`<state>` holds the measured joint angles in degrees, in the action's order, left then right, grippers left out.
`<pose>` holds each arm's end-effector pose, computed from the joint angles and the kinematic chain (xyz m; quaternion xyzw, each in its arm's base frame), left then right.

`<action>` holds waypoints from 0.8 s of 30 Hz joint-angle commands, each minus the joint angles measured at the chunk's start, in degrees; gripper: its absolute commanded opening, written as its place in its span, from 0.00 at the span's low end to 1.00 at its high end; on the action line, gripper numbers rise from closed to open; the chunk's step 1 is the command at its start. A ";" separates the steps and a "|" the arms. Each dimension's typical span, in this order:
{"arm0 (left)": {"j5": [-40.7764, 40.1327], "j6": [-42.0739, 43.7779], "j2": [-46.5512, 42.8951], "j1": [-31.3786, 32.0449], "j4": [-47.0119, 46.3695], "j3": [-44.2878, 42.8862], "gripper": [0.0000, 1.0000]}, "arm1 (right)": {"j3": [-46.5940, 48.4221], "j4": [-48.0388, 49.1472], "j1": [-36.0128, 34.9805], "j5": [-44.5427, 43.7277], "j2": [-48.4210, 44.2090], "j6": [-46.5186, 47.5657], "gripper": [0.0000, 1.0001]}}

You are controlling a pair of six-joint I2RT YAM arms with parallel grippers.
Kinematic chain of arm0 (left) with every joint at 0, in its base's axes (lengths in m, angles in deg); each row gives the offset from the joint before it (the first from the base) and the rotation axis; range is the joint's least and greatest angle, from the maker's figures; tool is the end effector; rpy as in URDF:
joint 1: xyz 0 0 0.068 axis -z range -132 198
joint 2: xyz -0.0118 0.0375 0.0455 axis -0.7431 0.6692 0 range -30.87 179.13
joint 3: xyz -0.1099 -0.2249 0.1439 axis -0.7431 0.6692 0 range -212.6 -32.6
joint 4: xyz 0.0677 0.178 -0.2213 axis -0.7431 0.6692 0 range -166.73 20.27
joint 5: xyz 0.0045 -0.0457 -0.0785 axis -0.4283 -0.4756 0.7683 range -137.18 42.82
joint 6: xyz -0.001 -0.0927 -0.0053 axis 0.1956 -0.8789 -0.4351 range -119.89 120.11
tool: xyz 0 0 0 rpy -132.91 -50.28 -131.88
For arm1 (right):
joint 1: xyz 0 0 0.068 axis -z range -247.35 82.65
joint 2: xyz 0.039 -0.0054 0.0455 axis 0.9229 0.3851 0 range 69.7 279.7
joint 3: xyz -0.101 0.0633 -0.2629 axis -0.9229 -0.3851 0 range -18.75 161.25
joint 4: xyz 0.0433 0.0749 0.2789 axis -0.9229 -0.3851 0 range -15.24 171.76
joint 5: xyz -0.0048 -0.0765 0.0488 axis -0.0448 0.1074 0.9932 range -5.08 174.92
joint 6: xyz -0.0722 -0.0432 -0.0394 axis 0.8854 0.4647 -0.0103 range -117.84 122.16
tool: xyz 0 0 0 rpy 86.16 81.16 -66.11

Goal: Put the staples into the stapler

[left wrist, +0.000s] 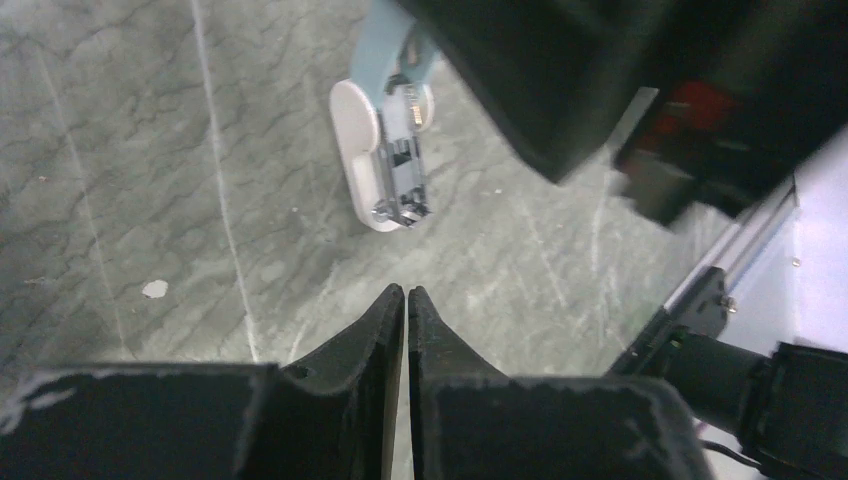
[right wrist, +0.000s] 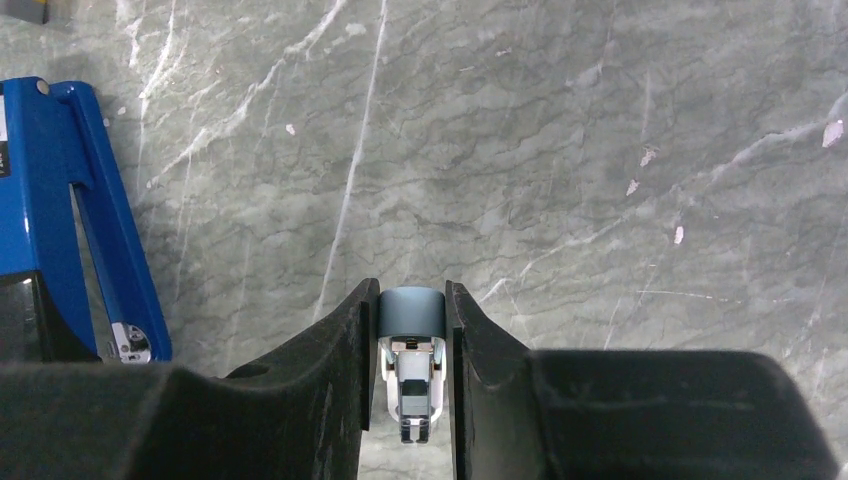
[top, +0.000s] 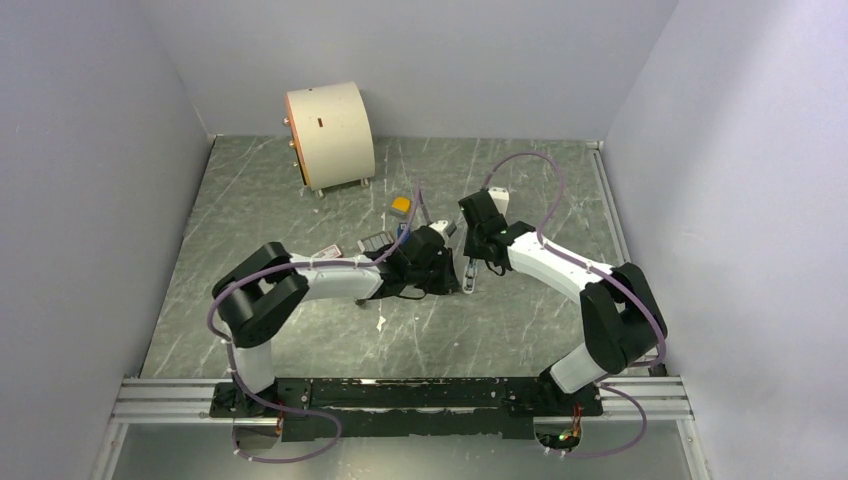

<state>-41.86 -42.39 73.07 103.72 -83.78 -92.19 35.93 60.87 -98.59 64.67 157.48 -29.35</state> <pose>0.2486 -0.3787 0.1395 0.1235 0.8868 -0.3625 0.2588 0.3261 0.1639 0.1691 0.0566 0.9361 0.0156 0.3468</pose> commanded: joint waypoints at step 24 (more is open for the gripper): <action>0.23 -4.00 11.51 0.26 -3.04 -3.06 0.11 | -3.01 2.59 -0.39 5.42 -2.94 -1.43 0.22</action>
<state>-42.60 -46.21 81.96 103.76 -86.07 -94.90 33.57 62.08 -98.64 68.76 156.28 -29.98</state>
